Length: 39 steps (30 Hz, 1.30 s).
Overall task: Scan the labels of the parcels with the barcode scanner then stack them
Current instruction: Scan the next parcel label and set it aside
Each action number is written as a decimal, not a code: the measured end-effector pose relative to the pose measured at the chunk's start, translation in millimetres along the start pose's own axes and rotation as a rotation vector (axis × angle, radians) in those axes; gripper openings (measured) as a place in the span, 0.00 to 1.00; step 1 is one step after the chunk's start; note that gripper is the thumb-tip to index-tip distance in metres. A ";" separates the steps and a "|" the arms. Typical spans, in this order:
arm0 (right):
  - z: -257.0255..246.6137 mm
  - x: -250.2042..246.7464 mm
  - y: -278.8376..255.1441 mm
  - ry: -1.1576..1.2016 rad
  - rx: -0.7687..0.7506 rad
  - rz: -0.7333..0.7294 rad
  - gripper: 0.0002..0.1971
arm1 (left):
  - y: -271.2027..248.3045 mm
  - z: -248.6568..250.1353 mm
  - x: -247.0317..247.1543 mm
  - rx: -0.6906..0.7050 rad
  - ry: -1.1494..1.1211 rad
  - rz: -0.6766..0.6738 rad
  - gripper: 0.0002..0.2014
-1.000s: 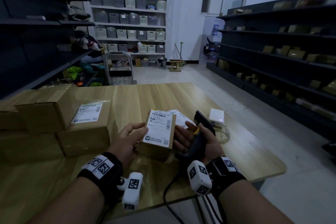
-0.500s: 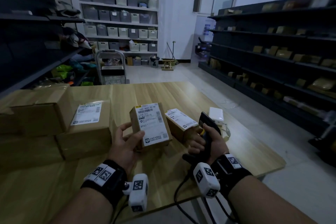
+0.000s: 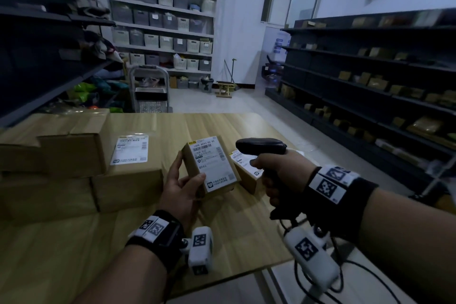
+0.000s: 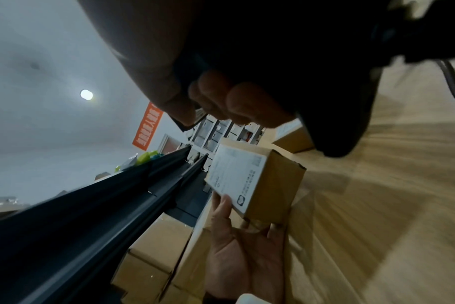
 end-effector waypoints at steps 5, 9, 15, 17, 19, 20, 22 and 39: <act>-20.5 1.4 -7.4 -0.122 -0.011 0.000 0.09 | -0.1 3.1 -1.9 0.018 0.042 0.012 0.43; -17.7 4.8 -11.8 -0.134 0.008 0.000 0.08 | -0.8 4.3 -1.0 0.045 0.075 0.009 0.42; -8.5 6.0 -17.9 -0.166 -0.005 0.000 0.08 | 1.8 4.4 -2.5 0.066 0.120 0.022 0.41; -7.6 4.6 -19.0 -0.173 -0.001 -0.001 0.10 | 1.1 5.4 -2.7 0.070 0.133 0.019 0.39; -9.0 3.1 -19.7 -0.166 -0.011 0.003 0.11 | 0.7 6.5 -2.5 0.067 0.153 0.014 0.38; -10.5 2.0 -19.9 -0.162 -0.023 0.006 0.11 | 1.0 6.4 -2.6 0.063 0.160 0.013 0.39; -14.1 -0.1 -20.2 -0.159 -0.036 0.006 0.11 | 2.4 5.6 -3.4 0.057 0.162 0.016 0.39; -31.0 -9.0 -29.2 -0.138 -0.049 -0.019 0.13 | -3.2 7.5 -1.8 0.027 0.253 0.069 0.50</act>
Point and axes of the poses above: each hand's wrist, its own y-axis towards the middle knuckle, its own x-axis out of the palm, z = x × y, the point moved 4 cm from there along y, towards the middle knuckle, and after that the axes turned 12 degrees about -x, right-handed, at the moved point
